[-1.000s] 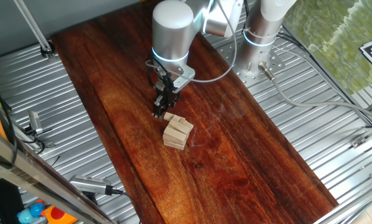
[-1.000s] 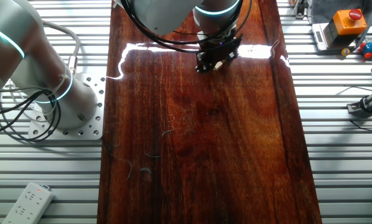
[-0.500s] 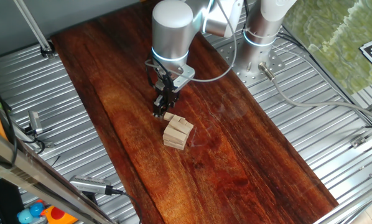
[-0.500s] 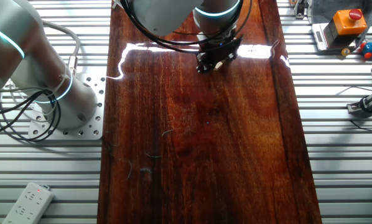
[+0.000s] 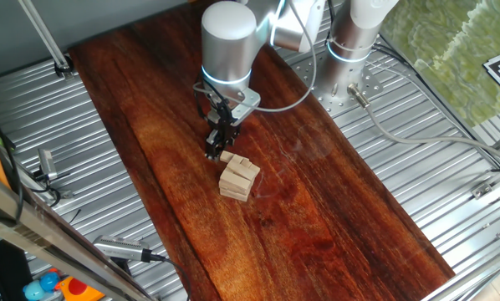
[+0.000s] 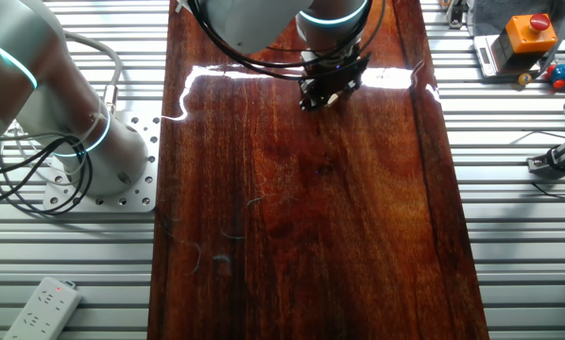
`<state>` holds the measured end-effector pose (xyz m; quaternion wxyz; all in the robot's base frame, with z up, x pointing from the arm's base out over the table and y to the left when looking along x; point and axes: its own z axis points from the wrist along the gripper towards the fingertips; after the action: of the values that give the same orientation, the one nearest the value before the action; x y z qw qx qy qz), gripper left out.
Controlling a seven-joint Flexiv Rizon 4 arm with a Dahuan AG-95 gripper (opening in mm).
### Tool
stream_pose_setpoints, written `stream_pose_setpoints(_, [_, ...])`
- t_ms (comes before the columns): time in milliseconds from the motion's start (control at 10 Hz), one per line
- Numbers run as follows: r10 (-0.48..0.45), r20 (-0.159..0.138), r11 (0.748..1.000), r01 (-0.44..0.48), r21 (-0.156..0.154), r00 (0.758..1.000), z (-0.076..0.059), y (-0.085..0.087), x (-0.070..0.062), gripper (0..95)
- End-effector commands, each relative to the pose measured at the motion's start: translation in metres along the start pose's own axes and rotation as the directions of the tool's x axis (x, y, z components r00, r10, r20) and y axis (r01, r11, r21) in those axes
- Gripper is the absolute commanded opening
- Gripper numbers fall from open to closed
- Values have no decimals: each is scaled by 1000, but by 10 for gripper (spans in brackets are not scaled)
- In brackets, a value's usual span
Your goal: Play Jenga
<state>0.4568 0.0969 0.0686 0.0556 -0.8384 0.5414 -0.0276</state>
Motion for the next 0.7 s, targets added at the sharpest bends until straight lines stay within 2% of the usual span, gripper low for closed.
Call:
stream_pose_setpoints(100, [10, 3, 1000, -10, -5, 1000, -1, 1, 0, 570])
stream_pose_setpoints(700, [6, 7, 1000, -6, -13, 1000, 1, -2, -2, 570])
